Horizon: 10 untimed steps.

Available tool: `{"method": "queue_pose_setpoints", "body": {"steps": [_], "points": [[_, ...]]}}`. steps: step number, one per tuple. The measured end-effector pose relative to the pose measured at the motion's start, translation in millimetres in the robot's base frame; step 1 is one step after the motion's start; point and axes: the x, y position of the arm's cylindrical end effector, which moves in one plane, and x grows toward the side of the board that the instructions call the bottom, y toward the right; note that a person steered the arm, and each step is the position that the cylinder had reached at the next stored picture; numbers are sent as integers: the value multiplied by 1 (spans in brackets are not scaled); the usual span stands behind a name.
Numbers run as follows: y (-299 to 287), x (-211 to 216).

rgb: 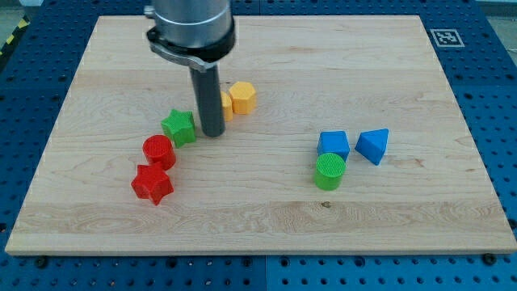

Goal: Place the green star above the red circle

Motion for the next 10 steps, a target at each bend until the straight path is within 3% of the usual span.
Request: {"method": "queue_pose_setpoints", "body": {"steps": [10], "points": [[-34, -13]]}}
